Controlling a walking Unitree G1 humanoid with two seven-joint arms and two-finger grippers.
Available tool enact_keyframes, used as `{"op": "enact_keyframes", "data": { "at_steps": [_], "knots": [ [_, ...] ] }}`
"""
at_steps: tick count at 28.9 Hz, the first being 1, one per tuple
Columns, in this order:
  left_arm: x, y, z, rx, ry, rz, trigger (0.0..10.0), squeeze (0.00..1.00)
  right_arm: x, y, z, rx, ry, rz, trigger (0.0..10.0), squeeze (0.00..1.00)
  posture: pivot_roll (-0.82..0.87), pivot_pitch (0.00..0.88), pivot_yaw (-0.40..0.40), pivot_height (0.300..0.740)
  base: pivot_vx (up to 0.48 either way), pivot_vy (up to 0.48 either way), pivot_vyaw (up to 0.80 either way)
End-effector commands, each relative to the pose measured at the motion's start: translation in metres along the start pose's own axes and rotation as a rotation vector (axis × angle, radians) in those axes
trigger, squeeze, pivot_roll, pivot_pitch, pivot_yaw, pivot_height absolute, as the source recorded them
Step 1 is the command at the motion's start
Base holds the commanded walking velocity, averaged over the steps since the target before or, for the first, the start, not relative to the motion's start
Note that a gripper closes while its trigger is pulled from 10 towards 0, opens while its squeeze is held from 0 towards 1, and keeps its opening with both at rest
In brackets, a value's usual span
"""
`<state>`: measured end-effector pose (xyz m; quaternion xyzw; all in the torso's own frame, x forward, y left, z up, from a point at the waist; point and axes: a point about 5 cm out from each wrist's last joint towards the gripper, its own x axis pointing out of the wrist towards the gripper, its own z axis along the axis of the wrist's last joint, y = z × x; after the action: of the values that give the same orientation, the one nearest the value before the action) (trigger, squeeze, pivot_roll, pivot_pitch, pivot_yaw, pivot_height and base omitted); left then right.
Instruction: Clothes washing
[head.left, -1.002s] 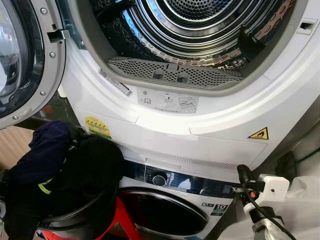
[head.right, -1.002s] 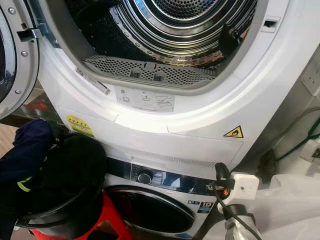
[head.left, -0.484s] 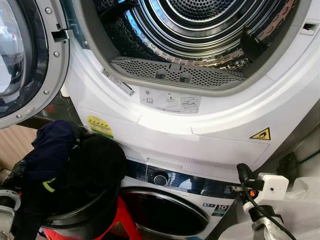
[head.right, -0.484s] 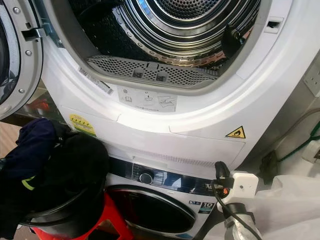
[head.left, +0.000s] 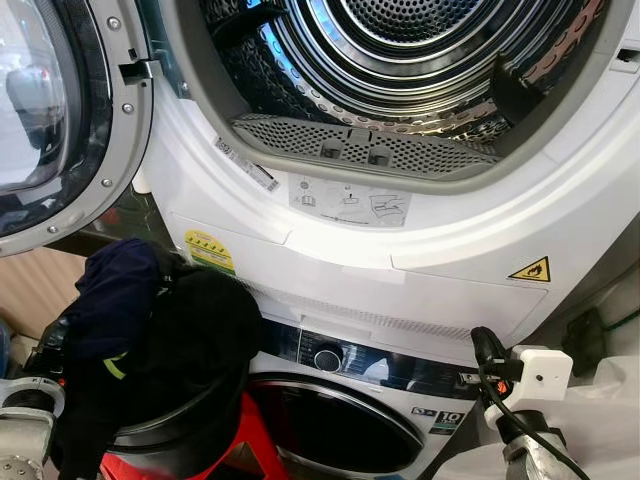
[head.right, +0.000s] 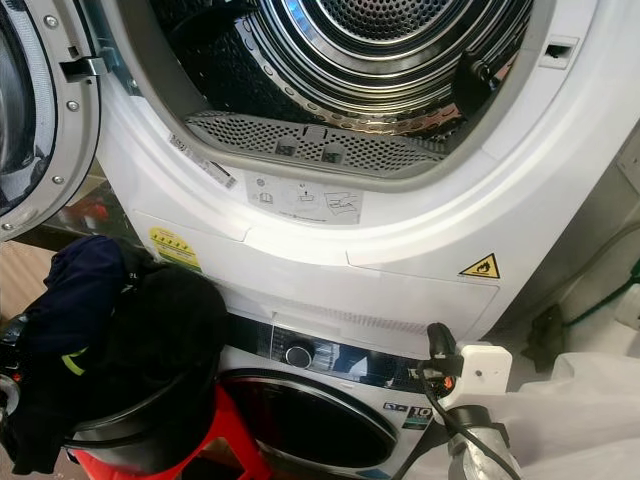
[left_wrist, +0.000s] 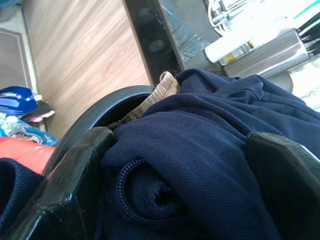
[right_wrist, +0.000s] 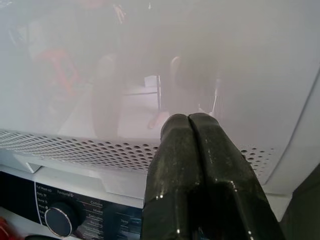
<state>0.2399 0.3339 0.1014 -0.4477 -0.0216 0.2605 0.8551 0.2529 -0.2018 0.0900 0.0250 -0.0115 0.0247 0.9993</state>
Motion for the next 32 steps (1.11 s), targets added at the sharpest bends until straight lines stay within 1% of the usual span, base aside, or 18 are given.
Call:
{"op": "enact_keyframes", "data": {
  "at_steps": [1, 2, 3, 5, 7, 8, 9, 11, 13, 14, 16, 20, 21, 22, 24, 29, 32],
  "knots": [
    [0.0, 0.005, -0.022, -0.006, 0.106, 0.051, 10.0, 0.0, 0.002, 0.001, 0.002, -0.011, -0.004, 0.005, 10.0, 0.0, -0.01, 0.074, 0.01, 0.74, 0.0, 0.0, 0.0],
    [-0.001, 0.005, -0.022, -0.002, 0.112, 0.06, 10.0, 0.0, 0.002, 0.001, 0.001, -0.011, -0.003, 0.005, 10.0, 0.0, -0.01, 0.074, 0.01, 0.74, 0.0, 0.0, 0.0],
    [-0.001, 0.005, -0.024, -0.017, 0.121, 0.09, 10.0, 0.0, 0.002, 0.002, 0.001, -0.009, -0.001, 0.007, 10.0, 0.0, -0.01, 0.073, 0.009, 0.74, 0.0, 0.0, 0.0],
    [0.0, 0.007, -0.029, -0.012, 0.159, 0.123, 10.0, 0.0, 0.002, 0.003, 0.0, -0.012, 0.003, 0.008, 10.0, 0.0, -0.01, 0.074, 0.01, 0.74, 0.0, 0.0, 0.0],
    [-0.001, 0.003, -0.035, 0.015, 0.202, 0.126, 10.0, 0.0, 0.002, 0.003, 0.0, -0.013, 0.004, 0.007, 10.0, 0.0, -0.01, 0.072, 0.01, 0.74, 0.0, 0.0, 0.0],
    [-0.001, 0.001, -0.038, 0.058, 0.231, 0.121, 10.0, 0.0, 0.002, 0.002, 0.0, -0.013, 0.003, 0.006, 10.0, 0.0, -0.01, 0.072, 0.01, 0.74, 0.0, 0.0, 0.0],
    [-0.002, -0.002, -0.044, 0.144, 0.299, 0.096, 10.0, 0.0, 0.002, 0.002, 0.001, -0.013, 0.002, 0.005, 10.0, 0.0, -0.01, 0.072, 0.009, 0.74, 0.0, 0.0, 0.0],
    [-0.004, -0.005, -0.045, 0.256, 0.342, 0.065, 10.0, 0.0, 0.003, 0.002, 0.001, -0.012, 0.001, 0.004, 10.0, 0.0, -0.01, 0.072, 0.01, 0.74, 0.0, 0.0, 0.0],
    [-0.004, -0.008, -0.044, 0.274, 0.354, 0.04, 10.0, 0.0, 0.003, 0.002, 0.001, -0.011, 0.001, 0.004, 10.0, 0.0, -0.01, 0.071, 0.009, 0.74, 0.0, 0.0, 0.0],
    [-0.004, -0.01, -0.04, 0.318, 0.357, 0.034, 10.0, 0.0, 0.003, 0.002, 0.001, -0.011, 0.002, 0.004, 10.0, 0.0, 0.0, 0.073, 0.01, 0.74, 0.0, 0.0, 0.0],
    [-0.006, -0.013, -0.036, 0.378, 0.374, 0.018, 10.0, 0.0, 0.003, 0.004, 0.0, -0.01, 0.004, 0.008, 10.0, 0.0, 0.0, 0.075, 0.011, 0.74, 0.0, 0.0, 0.0],
    [-0.007, -0.008, -0.037, 0.422, 0.385, 0.05, 9.9, 0.0, 0.004, 0.004, 0.0, -0.008, 0.003, 0.009, 10.0, 0.0, 0.0, 0.075, 0.011, 0.74, 0.0, 0.0, 0.0],
    [-0.007, -0.006, -0.037, 0.429, 0.387, 0.062, 0.8, 0.0, 0.004, 0.004, 0.0, -0.009, 0.003, 0.009, 10.0, 0.0, 0.0, 0.075, 0.011, 0.74, 0.0, 0.0, 0.0],
    [-0.008, -0.005, -0.038, 0.444, 0.398, 0.06, 0.0, 0.0, 0.004, 0.004, 0.001, -0.01, 0.002, 0.01, 10.0, 0.0, 0.0, 0.074, 0.011, 0.74, 0.0, 0.0, 0.0],
    [-0.008, -0.005, -0.04, 0.465, 0.405, 0.051, 0.0, 0.0, 0.004, 0.004, 0.001, -0.01, 0.001, 0.009, 10.0, 0.0, -0.01, 0.075, 0.01, 0.74, 0.0, 0.0, 0.0],
    [-0.009, -0.01, -0.042, 0.488, 0.404, 0.011, 0.0, 0.0, 0.004, 0.002, 0.002, -0.016, 0.001, 0.005, 10.0, 0.0, -0.01, 0.073, 0.012, 0.74, 0.0, 0.0, 0.0],
    [-0.009, -0.011, -0.042, 0.485, 0.39, 0.013, 0.0, 0.0, 0.004, 0.003, 0.002, -0.016, 0.0, 0.007, 10.0, 0.0, -0.01, 0.069, 0.011, 0.74, 0.0, 0.0, 0.0]
  ]
}}
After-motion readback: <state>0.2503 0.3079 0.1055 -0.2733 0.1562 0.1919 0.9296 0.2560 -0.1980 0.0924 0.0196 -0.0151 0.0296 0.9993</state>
